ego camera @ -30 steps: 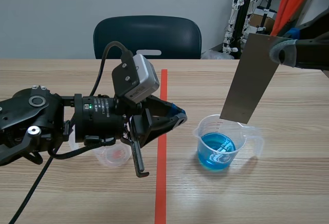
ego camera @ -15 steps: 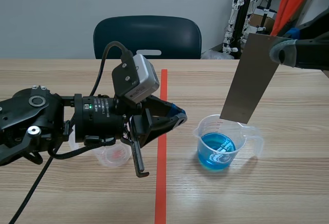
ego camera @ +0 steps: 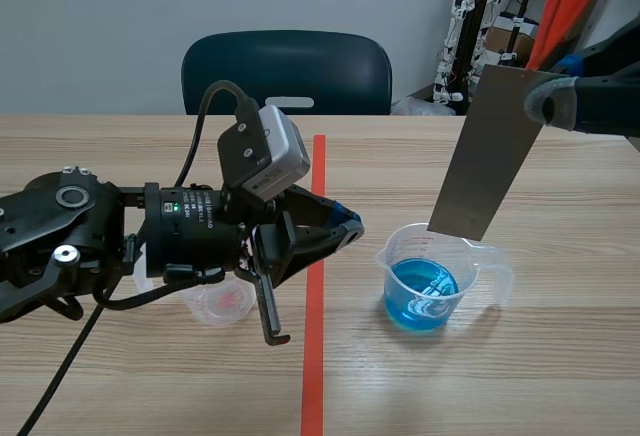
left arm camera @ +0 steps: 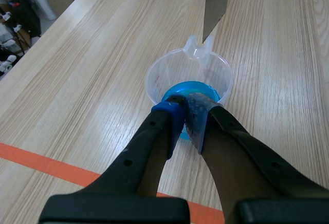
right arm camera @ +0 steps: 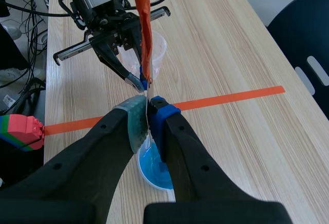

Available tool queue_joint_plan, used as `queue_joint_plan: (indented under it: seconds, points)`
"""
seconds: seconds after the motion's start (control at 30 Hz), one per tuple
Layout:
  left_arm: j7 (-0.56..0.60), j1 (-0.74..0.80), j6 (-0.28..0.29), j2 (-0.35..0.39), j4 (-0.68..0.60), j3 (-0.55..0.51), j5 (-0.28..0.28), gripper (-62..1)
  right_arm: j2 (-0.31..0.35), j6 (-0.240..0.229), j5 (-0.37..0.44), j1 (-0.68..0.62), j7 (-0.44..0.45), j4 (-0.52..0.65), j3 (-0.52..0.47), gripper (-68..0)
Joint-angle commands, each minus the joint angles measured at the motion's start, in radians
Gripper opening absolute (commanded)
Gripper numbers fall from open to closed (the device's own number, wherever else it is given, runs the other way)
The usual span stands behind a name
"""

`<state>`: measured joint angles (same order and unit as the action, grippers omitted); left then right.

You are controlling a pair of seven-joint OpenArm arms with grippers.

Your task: Do the redox reaction experiment. move the plate over the blue solution

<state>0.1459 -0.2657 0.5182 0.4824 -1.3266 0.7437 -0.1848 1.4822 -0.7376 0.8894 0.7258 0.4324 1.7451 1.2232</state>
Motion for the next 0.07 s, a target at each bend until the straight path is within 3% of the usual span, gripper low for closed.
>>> queue_joint_plan:
  seconds: [0.0, 0.03]
  points:
    - [0.014, -0.006, 0.002, -0.005, -0.023, -0.003, -0.013, -56.9, 0.008, -0.008, 0.015, 0.017, 0.020, 0.002, -0.013, -66.9]
    - [0.014, -0.006, 0.002, -0.005, -0.023, -0.003, -0.013, -56.9, 0.008, -0.008, 0.015, 0.017, 0.020, 0.002, -0.013, -66.9]
